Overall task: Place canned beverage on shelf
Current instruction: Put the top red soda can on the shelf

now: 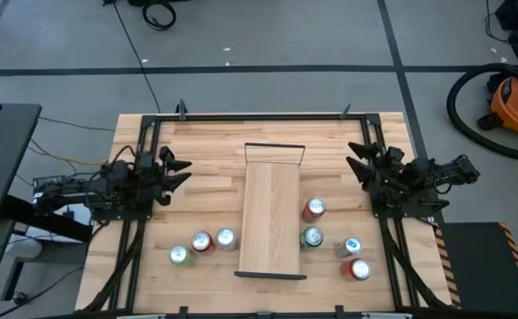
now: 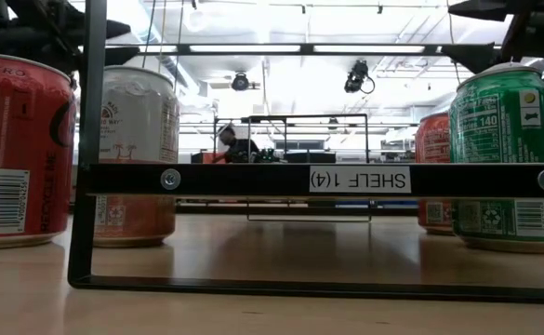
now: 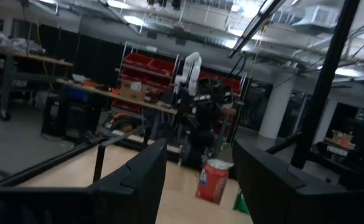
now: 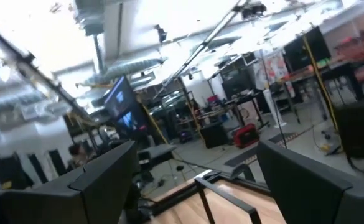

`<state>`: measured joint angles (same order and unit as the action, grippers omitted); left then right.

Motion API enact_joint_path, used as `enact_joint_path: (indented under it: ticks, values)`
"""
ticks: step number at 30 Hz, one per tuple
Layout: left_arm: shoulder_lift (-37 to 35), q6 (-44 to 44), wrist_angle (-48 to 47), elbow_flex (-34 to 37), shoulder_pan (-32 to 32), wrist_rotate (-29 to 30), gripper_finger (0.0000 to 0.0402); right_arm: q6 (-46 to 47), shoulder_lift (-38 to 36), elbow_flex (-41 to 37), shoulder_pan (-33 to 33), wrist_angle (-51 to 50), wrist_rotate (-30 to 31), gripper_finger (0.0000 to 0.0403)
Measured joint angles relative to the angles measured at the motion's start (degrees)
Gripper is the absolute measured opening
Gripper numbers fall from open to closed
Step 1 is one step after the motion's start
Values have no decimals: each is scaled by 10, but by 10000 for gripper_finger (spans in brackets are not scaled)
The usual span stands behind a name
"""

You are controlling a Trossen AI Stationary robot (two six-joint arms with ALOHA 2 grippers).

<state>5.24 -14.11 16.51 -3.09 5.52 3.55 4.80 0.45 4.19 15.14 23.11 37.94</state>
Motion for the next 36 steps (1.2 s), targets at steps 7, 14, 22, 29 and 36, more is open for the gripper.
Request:
enact_joint_path:
  ticks: [7, 14, 22, 29, 36]
  values:
    - [93, 7, 0, -44, 0, 15, 194, -24, 22, 5, 0, -9, -14, 346]
    - [181, 36, -12, -108, -3, 12, 194, 5, 61, 13, 0, -20, -14, 346]
    - [269, 64, -28, -166, -61, 16, 194, 32, 168, 89, 0, -102, -14, 346]
    - [341, 79, -103, -234, -148, 95, 194, 31, 286, 149, 1, -121, -6, 346]
    - [396, 68, -169, -285, -222, 143, 194, 42, 371, 180, 1, -127, -5, 345]
